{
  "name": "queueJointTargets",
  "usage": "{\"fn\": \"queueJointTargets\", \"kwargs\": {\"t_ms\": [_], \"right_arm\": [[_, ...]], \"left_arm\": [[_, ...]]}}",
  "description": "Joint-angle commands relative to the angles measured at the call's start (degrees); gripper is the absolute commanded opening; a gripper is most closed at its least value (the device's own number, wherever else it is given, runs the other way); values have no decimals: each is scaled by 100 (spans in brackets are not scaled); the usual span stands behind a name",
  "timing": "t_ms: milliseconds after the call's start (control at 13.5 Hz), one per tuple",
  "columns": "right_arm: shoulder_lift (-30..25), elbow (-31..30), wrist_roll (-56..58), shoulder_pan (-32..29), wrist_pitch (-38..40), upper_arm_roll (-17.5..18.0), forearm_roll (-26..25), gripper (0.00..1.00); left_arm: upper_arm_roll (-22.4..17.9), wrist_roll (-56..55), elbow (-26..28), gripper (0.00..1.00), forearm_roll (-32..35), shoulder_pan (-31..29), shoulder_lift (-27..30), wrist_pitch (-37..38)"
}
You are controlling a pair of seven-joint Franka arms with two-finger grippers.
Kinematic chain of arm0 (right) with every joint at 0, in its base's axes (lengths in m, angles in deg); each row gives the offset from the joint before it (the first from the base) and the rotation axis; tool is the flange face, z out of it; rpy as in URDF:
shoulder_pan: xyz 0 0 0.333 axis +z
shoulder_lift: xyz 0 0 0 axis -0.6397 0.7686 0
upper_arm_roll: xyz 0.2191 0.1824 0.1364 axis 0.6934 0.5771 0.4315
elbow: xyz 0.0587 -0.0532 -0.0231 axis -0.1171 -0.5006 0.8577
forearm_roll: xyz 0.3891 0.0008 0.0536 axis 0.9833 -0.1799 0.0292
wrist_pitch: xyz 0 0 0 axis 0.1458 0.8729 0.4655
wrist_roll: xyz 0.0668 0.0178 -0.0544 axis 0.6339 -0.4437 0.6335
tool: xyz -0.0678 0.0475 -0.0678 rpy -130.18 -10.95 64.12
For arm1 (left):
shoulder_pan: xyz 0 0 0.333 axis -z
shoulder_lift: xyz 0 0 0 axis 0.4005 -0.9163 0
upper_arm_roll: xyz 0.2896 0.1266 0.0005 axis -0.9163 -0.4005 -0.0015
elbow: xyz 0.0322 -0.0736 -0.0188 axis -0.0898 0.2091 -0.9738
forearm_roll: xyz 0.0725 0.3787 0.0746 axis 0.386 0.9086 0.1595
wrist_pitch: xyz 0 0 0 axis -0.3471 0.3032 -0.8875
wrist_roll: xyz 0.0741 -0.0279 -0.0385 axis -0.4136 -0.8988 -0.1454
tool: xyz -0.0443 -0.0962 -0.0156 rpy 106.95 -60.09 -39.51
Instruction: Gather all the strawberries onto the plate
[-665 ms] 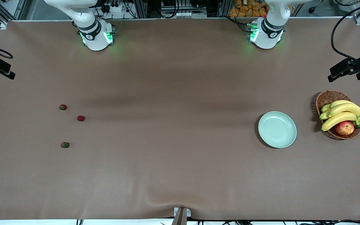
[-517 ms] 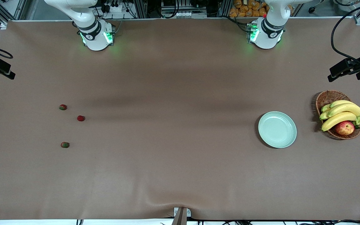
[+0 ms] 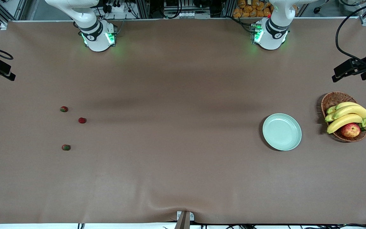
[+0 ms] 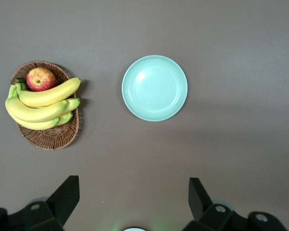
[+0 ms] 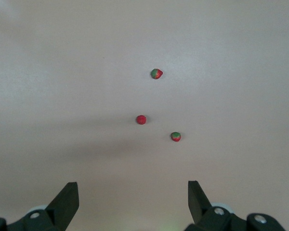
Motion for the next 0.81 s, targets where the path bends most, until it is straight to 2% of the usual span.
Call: {"fn": "queueJointTargets", "kwargs": {"t_ms": [0,443,739], "right_arm": [[68,1,-65,-1,95,32,68,100],[490,-8,-48,-79,210,32,68,100],[1262,62,14,-44,113,59,111,100]], "left_arm": [[92,94,-29,100,38,22,-14,129],[144,103,59,100,38,22,3,129],[144,94,130,100,38,-4,30,85]]}}
